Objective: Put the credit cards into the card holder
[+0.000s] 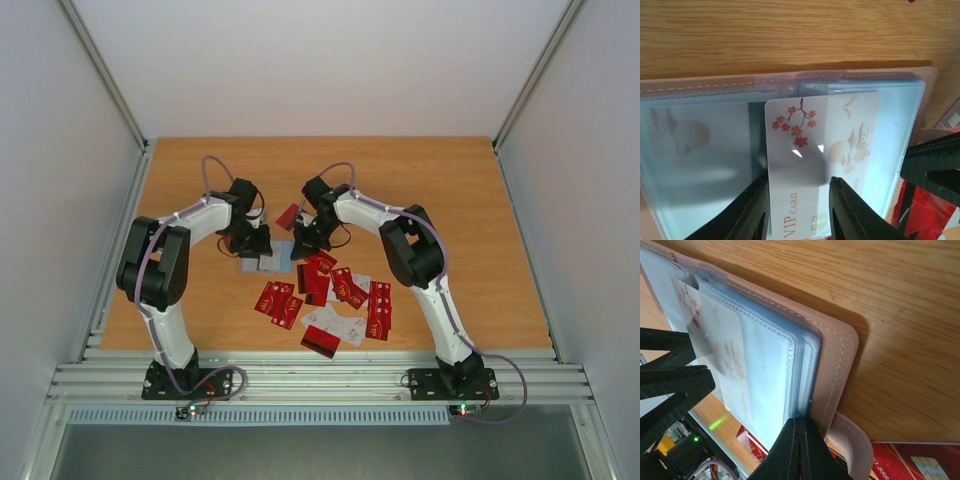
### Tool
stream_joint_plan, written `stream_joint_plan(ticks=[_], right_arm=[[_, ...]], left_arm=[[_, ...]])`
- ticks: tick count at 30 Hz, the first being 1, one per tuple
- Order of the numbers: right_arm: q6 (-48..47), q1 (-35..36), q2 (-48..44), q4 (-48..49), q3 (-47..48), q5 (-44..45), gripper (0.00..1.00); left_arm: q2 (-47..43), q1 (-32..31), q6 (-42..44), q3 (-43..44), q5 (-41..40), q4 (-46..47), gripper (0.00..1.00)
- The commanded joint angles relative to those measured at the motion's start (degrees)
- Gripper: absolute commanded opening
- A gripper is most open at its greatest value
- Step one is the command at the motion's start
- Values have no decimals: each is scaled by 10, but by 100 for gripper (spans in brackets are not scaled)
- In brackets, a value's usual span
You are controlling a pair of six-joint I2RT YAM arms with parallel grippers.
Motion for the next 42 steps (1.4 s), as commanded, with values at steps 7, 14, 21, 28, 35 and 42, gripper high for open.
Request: stream_joint_plan(ticks=[7,14,21,28,35,42], right_arm=[[-5,11,33,-17,8,12,1],[-5,11,30,-20,12,16,1],[-26,10,13,-41,20,33,1],[-45,5,-34,-64,19,61,1],[-47,1,-71,-66,5,61,3],[-32,-1,-91,-66,2,54,11]], left_arm=[[28,-22,-15,27,39,19,35],[35,-43,-29,33,58,34,35],[9,-43,-45,19,60,42,35],[-13,-43,-92,-9,79,73,36],[-43,-43,-112,6,76,62,39],[-78,-43,-82,10,60,28,43]])
